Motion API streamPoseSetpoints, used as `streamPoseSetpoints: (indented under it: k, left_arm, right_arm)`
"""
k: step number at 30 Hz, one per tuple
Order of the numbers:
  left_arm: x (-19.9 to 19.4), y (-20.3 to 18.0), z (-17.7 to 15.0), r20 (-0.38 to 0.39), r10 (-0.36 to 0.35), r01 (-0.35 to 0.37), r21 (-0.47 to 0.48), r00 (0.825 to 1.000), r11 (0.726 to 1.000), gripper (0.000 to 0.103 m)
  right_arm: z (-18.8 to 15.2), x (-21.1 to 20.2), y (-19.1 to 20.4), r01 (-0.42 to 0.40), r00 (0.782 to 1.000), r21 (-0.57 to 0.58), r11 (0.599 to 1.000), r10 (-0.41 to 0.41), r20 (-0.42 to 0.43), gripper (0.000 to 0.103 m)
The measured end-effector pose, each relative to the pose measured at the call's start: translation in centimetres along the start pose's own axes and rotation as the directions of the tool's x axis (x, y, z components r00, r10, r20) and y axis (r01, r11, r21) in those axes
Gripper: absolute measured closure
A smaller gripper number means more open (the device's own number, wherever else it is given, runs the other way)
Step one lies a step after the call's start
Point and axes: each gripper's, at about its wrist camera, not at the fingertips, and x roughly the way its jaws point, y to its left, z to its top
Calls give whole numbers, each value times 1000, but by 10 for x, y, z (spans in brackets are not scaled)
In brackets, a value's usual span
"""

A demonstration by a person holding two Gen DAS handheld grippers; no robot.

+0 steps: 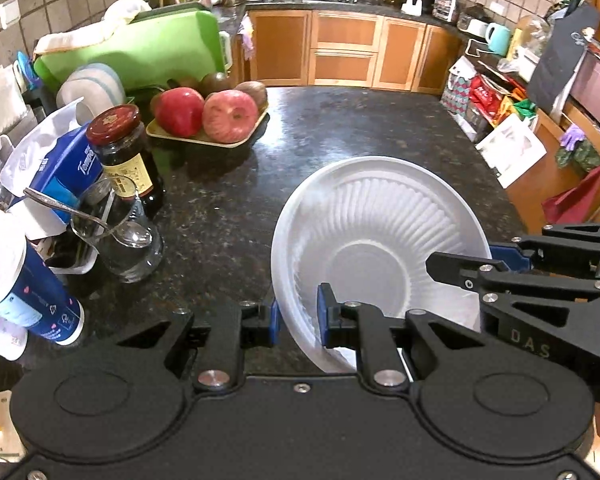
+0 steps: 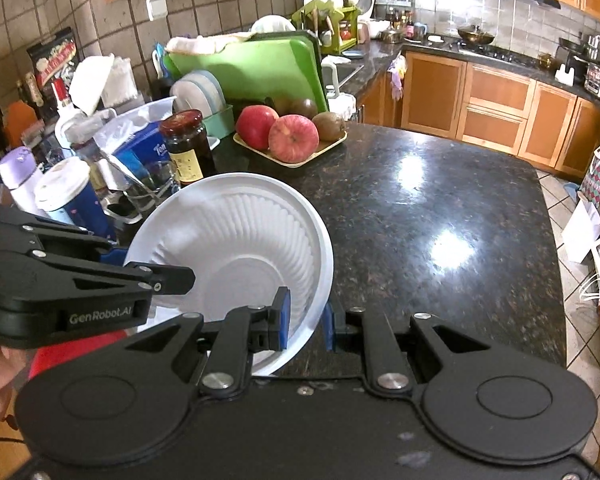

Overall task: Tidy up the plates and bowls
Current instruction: 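Lift the ribbed bowl with both grippers and carry it to the bowl stack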

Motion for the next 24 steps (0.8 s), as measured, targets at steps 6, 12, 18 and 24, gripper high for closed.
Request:
streamPoseSetpoints:
  k: [6, 12, 18, 24]
  left_arm:
    - [-13, -13, -17, 0, -29, 29, 26, 1000, 999, 79]
    - [-18, -23, -36, -29, -45, 47, 45, 999, 998, 79]
    - [-18, -28, -52, -68, -51, 54, 47, 996, 997, 79]
    - [-17, -34, -66, -100, -50, 57, 68, 994, 996, 79]
  right_arm:
    - [-21, -24, -2, -13, 1000, 11, 1000, 12, 17, 84]
    - [-45, -39, 0, -35, 999, 27, 999, 35, 7, 84]
    - [-67, -45, 2, -63, 998, 36, 997, 63, -19, 84]
    - [-83, -42, -2, -81, 994, 66, 995, 86, -69, 84]
